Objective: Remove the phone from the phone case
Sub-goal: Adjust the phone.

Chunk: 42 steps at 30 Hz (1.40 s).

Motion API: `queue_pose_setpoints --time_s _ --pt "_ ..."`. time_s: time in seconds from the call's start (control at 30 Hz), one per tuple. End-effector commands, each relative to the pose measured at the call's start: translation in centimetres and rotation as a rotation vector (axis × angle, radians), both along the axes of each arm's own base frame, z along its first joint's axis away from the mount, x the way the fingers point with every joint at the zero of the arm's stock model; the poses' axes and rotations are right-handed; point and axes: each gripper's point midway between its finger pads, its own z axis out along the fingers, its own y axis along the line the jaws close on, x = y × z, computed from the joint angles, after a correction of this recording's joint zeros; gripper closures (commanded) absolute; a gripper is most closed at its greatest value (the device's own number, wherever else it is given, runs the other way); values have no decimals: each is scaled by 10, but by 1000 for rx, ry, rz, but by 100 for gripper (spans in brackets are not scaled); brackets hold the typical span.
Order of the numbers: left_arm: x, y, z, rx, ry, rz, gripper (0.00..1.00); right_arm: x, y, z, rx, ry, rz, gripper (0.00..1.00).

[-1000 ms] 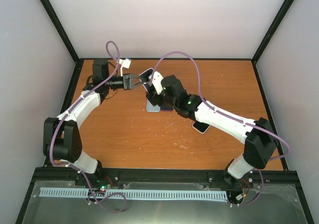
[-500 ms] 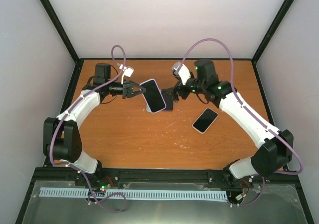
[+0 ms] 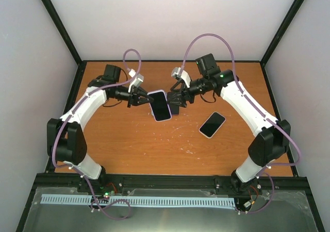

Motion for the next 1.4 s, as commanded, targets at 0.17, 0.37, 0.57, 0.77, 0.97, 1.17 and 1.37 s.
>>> queue_pose_setpoints --time_s 0.17,0.37,0.57,0.77,0.97,1.17,1.37 --pt "-28 -25 4 13 -107 -139 98 -13 19 -5 -30 -4 133 27" --pt "-30 -30 4 22 -124 -153 98 -23 22 -19 -83 -25 173 40" --pt "-30 -31 3 27 -126 -158 98 -22 26 -25 -110 -29 174 54" --pt "-29 -33 3 31 -136 -157 98 -22 30 -30 -121 -26 177 61" --pt "-30 -35 0 41 -136 -163 99 -20 34 -32 -129 -20 185 73" --pt "-29 -33 -3 64 -144 -151 89 -23 34 -32 -136 15 198 97" --pt "-20 -15 2 29 -52 -44 43 -16 32 -13 -65 60 163 97"
